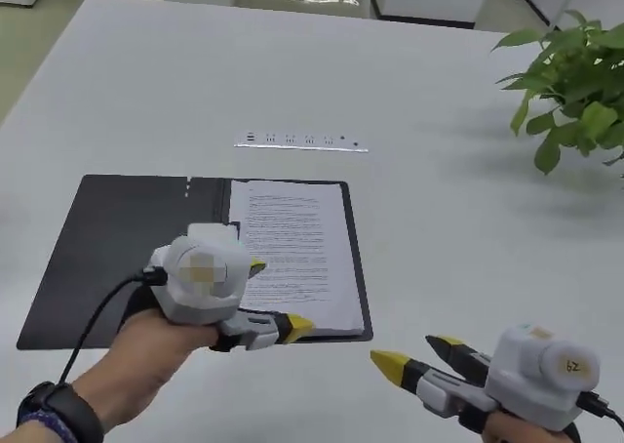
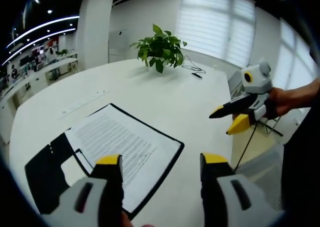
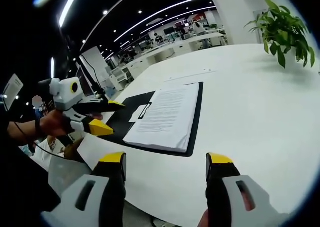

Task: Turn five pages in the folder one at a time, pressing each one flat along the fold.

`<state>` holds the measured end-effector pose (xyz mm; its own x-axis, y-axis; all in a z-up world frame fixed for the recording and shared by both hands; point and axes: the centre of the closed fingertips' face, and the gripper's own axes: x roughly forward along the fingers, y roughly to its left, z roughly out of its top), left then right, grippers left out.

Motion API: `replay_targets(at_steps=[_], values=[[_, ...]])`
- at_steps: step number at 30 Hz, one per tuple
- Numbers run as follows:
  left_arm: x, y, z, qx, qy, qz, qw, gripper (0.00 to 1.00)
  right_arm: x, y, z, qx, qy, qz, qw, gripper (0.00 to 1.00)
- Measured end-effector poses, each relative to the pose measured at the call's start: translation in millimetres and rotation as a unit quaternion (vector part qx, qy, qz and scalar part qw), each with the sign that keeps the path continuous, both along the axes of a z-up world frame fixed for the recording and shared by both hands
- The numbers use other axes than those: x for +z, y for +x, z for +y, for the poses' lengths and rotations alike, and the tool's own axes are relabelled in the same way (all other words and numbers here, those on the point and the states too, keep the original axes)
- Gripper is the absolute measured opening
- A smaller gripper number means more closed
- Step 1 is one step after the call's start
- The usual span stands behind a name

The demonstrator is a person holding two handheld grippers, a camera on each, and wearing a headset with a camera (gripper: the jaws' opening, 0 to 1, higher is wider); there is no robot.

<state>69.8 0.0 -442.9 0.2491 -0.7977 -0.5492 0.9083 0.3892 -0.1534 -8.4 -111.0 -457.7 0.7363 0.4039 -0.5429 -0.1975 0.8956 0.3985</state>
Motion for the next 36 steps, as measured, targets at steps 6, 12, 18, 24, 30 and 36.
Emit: replay_targets(at_steps=[6,12,18,24,30,36], values=[[-14.8,-5.0,-18.2,-0.014,0.004,0.003,0.9999,0.57,-3.1,-0.6,-1.4,0.01,-0.006,0.009,0.9999,0.63],[-22.9,-9.4,-34.3,-0.021,0.0,0.006,0.9998,0.54,-3.7,-0.5,-1.0,0.016,-0.008,0.013,0.9998,0.64],[-32.6,-9.3,-48.5,-0.015,-0.006,0.014,0.9998,0.48,-6.6,-0.3,-2.7,0.015,-0.006,0.015,0.9998,0.64],[-42.8,-10.0,-60.7,-0.002,-0.014,0.025,0.9996,0.45,-10.6,-2.9,-4.3,0.015,-0.009,0.023,0.9996,0.64],[-54.6,-17.7,-77.8,0.0,-0.021,0.043,0.9989,0.38,-11.5,-3.4,-11.1,0.007,-0.011,0.024,0.9996,0.64],[-71.4,-10.2,-85.3,0.033,-0.017,0.054,0.9978,0.27,-15.4,-3.8,-16.2,-0.007,-0.003,0.026,0.9996,0.63]])
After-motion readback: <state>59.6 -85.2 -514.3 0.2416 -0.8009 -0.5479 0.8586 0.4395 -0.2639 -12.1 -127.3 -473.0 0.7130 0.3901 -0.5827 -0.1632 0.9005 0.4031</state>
